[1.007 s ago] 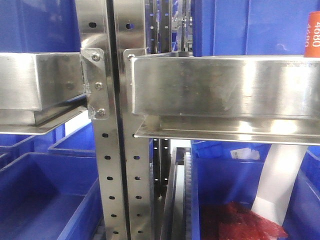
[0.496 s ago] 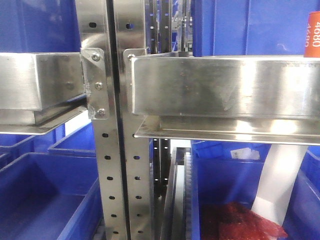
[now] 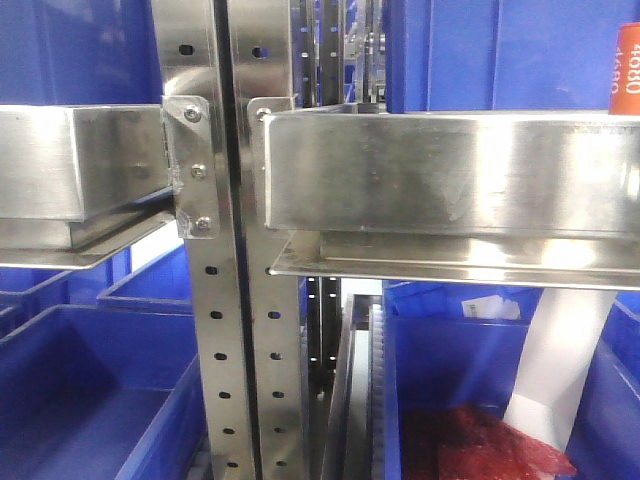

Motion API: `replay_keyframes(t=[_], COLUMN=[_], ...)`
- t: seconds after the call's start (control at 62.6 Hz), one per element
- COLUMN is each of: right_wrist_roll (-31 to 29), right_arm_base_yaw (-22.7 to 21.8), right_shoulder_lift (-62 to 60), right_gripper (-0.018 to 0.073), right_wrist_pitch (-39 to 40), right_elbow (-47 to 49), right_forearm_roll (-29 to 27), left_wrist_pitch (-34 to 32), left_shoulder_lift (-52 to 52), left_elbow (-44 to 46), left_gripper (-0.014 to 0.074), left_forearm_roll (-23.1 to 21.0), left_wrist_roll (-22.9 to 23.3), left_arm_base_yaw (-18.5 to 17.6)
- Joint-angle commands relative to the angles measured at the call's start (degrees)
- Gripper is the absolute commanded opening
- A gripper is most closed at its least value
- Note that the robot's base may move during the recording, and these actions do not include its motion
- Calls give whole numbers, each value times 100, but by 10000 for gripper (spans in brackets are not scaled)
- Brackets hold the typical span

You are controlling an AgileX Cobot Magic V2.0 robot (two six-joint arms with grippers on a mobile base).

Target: Grab orange capacitor from left shelf to right conveyor

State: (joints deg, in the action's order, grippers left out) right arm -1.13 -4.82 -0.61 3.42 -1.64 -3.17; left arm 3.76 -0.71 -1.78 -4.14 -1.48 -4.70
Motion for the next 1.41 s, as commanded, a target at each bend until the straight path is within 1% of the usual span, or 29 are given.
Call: replay_keyframes(t=[0.0,0.064,0.176,0.256,0.304,0.368,0.48,0.544,0.591,0.735,0.879,1.167,1.391], right_wrist_roll=[61,67,67,67,67,74,113,113,113,113,113,113,113], right_arm_base_yaw=[-3,-3,-3,-3,-3,-3,37,133,239,605,857,839,794], right_shoulder_lift=[-82,-74,135,483,765,1163,1979,2381,2689,3602,4470,5915,6721], right_gripper=[51,51,52,84,136,239,490,586,633,622,622,622,622], right_wrist_pitch=[623,511,-169,-548,-667,-693,-698,-692,-674,-342,376,1829,2693], right_elbow=[243,505,1352,1943,2236,2645,3129,3296,3373,3461,3461,3461,3461], right_forearm_roll=[-18,-18,-18,-18,-18,-18,-18,-18,-18,-18,-18,-18,-18], left_wrist_pitch=[-510,-510,-510,-510,-510,-510,-510,-510,-510,-510,-510,-510,-510], left_shoulder_lift=[-74,-74,-74,-74,-74,-74,-74,-74,-74,-74,-74,-74,-74], left_elbow=[24,24,24,24,24,24,24,24,24,24,24,24,24], left_gripper=[-127,-127,-127,-127,-127,-127,-127,-127,-127,-127,-127,-127,-127], left_forearm_roll=[-10,-10,-10,-10,-10,-10,-10,-10,-10,-10,-10,-10,-10], left_wrist_roll=[8,8,8,8,8,8,8,8,8,8,8,8,8], left_arm_base_yaw=[9,9,9,9,9,9,9,9,9,9,9,9,9])
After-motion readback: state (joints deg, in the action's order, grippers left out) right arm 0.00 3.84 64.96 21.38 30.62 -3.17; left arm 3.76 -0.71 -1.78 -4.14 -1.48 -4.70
